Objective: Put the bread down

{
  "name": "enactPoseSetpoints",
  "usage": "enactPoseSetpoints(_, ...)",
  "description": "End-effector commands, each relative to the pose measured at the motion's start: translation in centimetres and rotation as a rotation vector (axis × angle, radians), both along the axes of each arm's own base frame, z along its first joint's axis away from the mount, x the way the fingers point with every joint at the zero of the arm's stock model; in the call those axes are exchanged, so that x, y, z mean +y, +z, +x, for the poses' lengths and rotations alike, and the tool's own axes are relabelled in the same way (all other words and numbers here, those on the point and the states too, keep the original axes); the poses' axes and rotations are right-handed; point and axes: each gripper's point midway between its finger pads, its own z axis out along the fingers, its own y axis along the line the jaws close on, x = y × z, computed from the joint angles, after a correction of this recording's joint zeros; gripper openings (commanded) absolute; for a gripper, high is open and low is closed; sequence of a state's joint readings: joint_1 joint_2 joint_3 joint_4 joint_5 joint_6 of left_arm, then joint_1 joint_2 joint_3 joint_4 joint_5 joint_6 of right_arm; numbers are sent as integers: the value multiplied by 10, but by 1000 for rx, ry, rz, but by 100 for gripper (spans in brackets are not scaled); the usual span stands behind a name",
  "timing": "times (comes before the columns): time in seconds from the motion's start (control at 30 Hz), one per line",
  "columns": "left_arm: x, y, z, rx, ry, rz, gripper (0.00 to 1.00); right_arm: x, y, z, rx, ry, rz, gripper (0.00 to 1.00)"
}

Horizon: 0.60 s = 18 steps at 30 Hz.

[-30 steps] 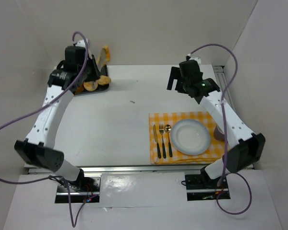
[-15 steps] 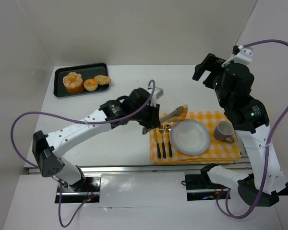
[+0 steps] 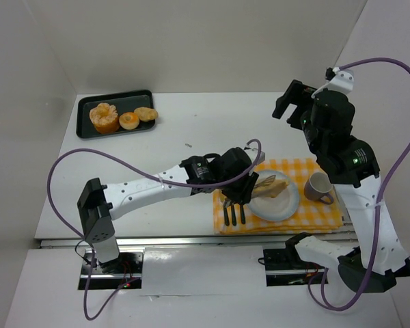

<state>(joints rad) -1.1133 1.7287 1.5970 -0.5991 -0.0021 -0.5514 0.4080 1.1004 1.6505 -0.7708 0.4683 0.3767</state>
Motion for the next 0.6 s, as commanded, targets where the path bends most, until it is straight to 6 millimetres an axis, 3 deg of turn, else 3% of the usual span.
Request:
enactPoseSetpoints(0.0,-14,33,4,-71,-38,-66,54,-1,-6,0,12,-12,-6,100)
enactPoseSetpoints(0.07,-15,40,5,-89,-50,-73,62,0,-8,2,21,-12,-10,100)
enactPoseSetpoints(0.3,-16,62,2,-95,-70,-97,61,3,-15,8,29,-12,-14,100)
enactPoseSetpoints(0.43,-6,82,4,-135,-52,-114,59,4,-17,11,38,-12,-18,100)
enactPoseSetpoints(0.57,9,83,-2,-142,-91,-99,58,4,-20,13,47,-8,-39,100)
